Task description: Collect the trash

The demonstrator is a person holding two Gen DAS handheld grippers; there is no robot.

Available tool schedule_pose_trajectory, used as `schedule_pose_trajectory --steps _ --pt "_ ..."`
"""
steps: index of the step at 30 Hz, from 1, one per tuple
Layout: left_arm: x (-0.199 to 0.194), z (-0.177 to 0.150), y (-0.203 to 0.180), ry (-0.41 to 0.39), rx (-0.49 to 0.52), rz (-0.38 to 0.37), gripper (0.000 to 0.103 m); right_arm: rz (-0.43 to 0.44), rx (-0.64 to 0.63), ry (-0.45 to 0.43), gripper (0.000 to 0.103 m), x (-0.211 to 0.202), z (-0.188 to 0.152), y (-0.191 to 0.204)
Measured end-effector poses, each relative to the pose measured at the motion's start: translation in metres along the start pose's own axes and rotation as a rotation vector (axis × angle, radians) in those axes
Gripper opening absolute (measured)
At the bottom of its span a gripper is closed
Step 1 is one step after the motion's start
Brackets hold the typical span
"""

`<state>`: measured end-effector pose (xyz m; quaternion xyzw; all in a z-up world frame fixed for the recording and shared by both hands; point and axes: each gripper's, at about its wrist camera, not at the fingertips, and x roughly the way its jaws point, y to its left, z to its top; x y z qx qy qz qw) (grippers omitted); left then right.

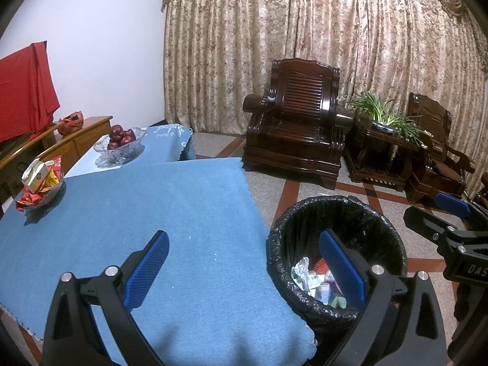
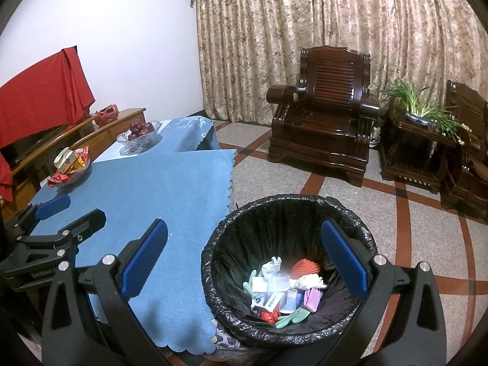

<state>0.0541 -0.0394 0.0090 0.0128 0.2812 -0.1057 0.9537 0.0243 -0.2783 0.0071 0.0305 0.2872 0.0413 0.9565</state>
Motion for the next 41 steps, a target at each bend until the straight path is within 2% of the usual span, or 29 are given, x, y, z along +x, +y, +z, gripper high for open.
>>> schedule_pose_trajectory --steps 30,41 --pt "0.003 -0.002 0.003 0.007 0.001 0.001 0.097 0.0 0.0 0.008 0.098 0.004 -0.007 0.003" --pt "0.005 -0.019 0.0 0.02 0.001 0.006 0.097 0.0 -0.001 0.01 0.098 0.005 -0.008 0.003"
